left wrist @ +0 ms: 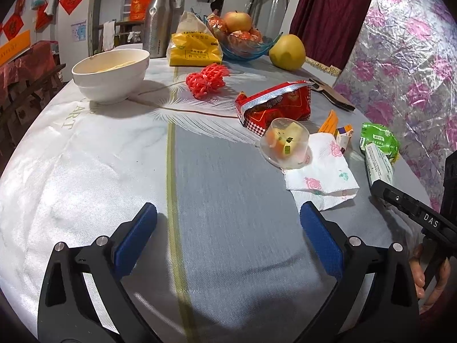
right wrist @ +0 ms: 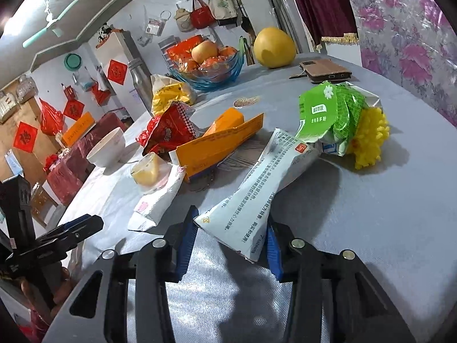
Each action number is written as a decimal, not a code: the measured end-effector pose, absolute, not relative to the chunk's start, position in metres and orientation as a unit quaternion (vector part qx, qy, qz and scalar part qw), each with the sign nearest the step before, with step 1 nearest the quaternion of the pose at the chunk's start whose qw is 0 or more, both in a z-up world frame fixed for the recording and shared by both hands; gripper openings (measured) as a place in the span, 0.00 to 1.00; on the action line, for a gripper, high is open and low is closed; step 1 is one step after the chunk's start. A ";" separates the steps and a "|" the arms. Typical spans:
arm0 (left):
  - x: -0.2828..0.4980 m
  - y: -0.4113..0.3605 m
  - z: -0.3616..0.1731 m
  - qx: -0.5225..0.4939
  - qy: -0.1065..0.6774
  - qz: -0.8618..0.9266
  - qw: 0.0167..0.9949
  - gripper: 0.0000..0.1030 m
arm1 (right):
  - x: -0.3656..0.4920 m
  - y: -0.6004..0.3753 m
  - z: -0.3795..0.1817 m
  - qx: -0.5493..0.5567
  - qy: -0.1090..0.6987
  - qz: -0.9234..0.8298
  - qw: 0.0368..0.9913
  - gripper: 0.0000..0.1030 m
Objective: Collect trash
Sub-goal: 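Reach the right gripper to the white printed packet and close on it, then lift the white packet with the right gripper while the left gripper grasps the clear food cup, then carry the packet and clear cup over the red wastebasket and open both grippers, then return both tools to the table and grasp the orange card box with the right gripper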
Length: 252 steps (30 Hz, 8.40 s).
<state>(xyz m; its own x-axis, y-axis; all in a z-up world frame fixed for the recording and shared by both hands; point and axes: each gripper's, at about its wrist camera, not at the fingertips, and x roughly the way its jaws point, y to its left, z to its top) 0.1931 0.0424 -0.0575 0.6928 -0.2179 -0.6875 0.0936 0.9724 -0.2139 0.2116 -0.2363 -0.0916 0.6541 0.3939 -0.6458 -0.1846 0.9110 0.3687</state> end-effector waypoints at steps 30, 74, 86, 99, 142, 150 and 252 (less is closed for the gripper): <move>0.261 -0.064 -0.054 0.017 0.454 -0.120 0.883 0.93 | 0.215 -0.279 -0.097 0.168 0.354 0.165 0.905 0.51; 0.295 -0.003 -0.041 -0.047 0.407 -0.085 0.908 0.52 | 0.214 -0.269 -0.097 0.142 0.344 0.166 0.913 0.63; 0.245 0.017 -0.030 -0.058 0.375 -0.092 0.921 0.52 | 0.213 -0.271 -0.097 0.156 0.363 0.160 0.905 0.44; 0.190 0.029 -0.025 -0.079 0.356 -0.107 0.925 0.52 | 0.168 -0.258 -0.047 0.125 0.309 0.162 0.929 0.44; 0.062 -0.091 0.001 -0.025 0.335 -0.248 0.909 0.52 | -0.025 -0.413 -0.031 0.156 0.275 0.023 0.948 0.44; 0.061 -0.158 -0.014 0.014 0.361 -0.303 0.882 0.52 | -0.040 -0.452 -0.068 0.158 0.316 -0.019 0.935 0.44; 0.266 -0.029 -0.063 0.066 0.459 -0.123 0.877 0.94 | 0.237 -0.229 -0.047 0.150 0.377 0.217 0.888 0.88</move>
<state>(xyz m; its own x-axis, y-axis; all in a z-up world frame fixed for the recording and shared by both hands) 0.2658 -0.0286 -0.0632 0.5484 -0.1558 -0.8216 0.2762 0.9611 0.0021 0.2373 -0.2292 -0.0472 0.6211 0.4982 -0.6050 -0.2718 0.8610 0.4299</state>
